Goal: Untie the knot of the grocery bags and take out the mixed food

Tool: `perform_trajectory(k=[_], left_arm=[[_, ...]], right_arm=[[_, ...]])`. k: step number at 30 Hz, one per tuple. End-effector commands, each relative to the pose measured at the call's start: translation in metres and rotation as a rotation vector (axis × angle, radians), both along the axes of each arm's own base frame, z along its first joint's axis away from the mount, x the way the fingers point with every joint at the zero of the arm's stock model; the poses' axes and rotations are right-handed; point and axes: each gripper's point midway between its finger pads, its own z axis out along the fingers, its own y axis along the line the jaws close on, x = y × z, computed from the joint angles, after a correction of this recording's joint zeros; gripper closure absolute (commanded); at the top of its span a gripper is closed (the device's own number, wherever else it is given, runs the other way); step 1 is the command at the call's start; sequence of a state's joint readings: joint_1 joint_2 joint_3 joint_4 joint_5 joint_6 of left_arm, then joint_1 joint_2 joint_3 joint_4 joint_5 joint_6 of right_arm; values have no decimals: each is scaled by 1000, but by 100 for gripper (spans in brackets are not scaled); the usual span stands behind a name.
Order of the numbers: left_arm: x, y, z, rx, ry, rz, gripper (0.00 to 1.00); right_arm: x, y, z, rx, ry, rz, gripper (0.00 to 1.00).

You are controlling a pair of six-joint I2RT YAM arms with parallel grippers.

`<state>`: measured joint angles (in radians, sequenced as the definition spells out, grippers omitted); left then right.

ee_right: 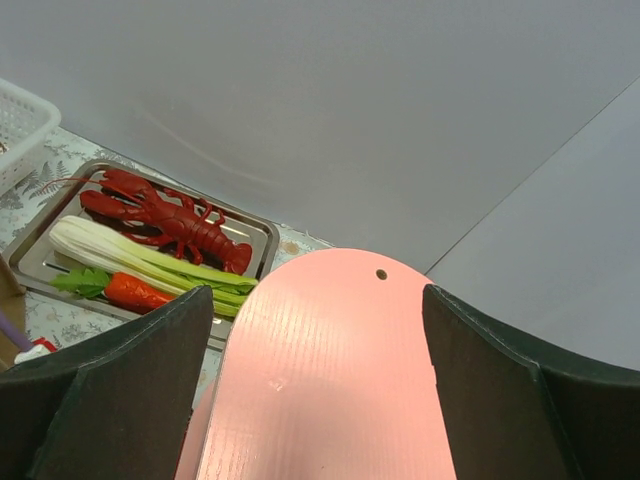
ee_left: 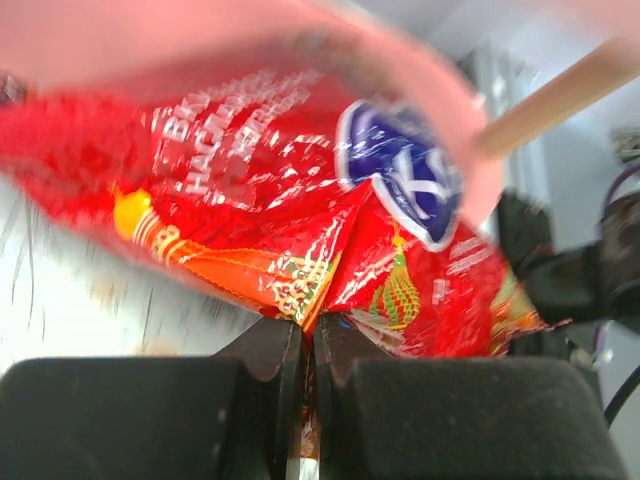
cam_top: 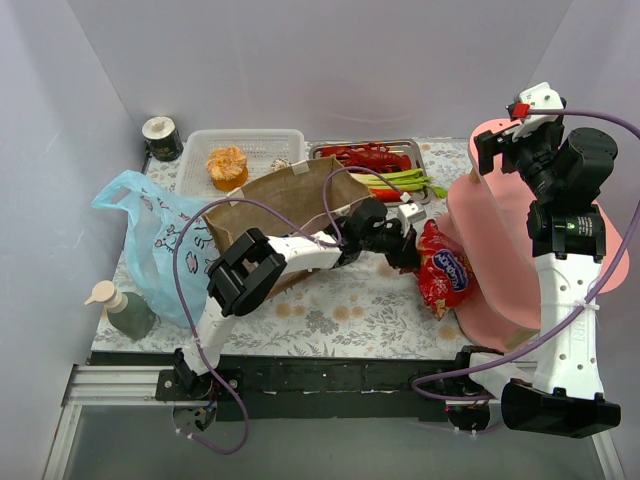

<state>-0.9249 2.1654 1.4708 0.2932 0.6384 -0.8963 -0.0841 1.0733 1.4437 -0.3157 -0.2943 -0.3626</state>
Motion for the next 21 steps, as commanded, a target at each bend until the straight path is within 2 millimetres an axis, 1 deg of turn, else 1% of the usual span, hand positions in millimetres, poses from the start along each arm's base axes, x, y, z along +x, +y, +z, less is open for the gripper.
perform_trajectory(k=[1, 2, 4, 5, 7, 8, 9, 10, 11, 13, 14, 17, 18, 19, 20, 21], left_arm=[[-7, -31, 150, -340, -216, -26, 100], [-10, -34, 154, -350, -218, -30, 100], [-10, -37, 160, -368, -226, -22, 100], [-14, -39, 159, -370, -227, -28, 100], [-15, -42, 152, -370, -226, -28, 100], [-19, -45, 147, -363, -224, -35, 100], [-21, -47, 136, -346, -220, -43, 100], [-21, -47, 133, -351, -228, -39, 100], [-24, -47, 120, -335, -238, -43, 100], [-25, -50, 107, -328, -276, -41, 100], [-30, -50, 96, -320, -300, -48, 100], [-35, -59, 89, -344, -340, -46, 100], [-36, -62, 93, -366, -353, -43, 100], [-41, -67, 87, -365, -349, -47, 100], [-41, -71, 85, -366, -349, -35, 100], [-40, -76, 94, -398, -355, -17, 100]], right_arm=[[-8, 0, 24, -5, -69, -5, 9], [-9, -1, 24, -5, -69, -6, 9], [-10, -1, 20, -5, -63, -6, 9], [-11, -1, 21, -5, -66, -8, 9], [-12, -1, 19, -5, -63, -9, 9], [-13, -1, 19, -5, -63, -9, 9], [-13, -1, 18, -4, -60, -11, 8], [-13, -1, 18, -6, -57, -11, 9], [-13, -1, 18, -7, -56, -11, 9], [-13, -2, 17, -9, -51, -11, 9], [-13, -1, 15, -10, -42, -9, 9], [-12, -1, 13, -9, -30, -6, 9], [-11, -1, 13, -9, -27, -5, 9], [-10, -1, 13, -10, -24, -3, 9], [-9, -1, 12, -11, -19, -3, 9], [-9, -1, 14, -13, -22, -3, 9]])
